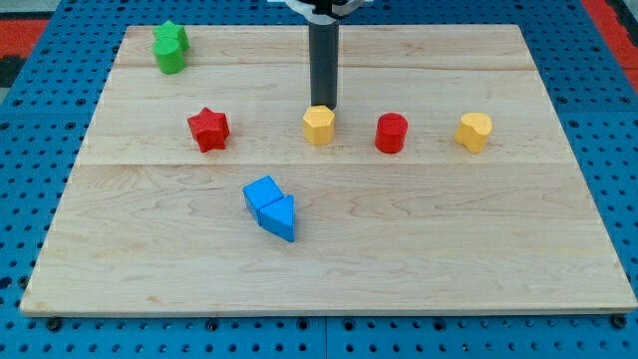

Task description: Push the blue cube toward the red star

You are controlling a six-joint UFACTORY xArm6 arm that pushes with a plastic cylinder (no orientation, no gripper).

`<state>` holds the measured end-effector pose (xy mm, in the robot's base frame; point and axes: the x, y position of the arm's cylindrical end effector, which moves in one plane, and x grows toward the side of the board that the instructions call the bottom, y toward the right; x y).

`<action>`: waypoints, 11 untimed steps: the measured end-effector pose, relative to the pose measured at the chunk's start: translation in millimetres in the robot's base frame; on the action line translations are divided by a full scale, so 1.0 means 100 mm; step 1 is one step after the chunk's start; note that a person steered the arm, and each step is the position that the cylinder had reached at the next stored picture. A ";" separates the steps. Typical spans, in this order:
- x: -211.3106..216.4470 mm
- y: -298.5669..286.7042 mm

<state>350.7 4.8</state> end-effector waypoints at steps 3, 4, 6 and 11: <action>-0.14 0.01; 0.01 0.18; 0.86 0.45; 1.37 -0.66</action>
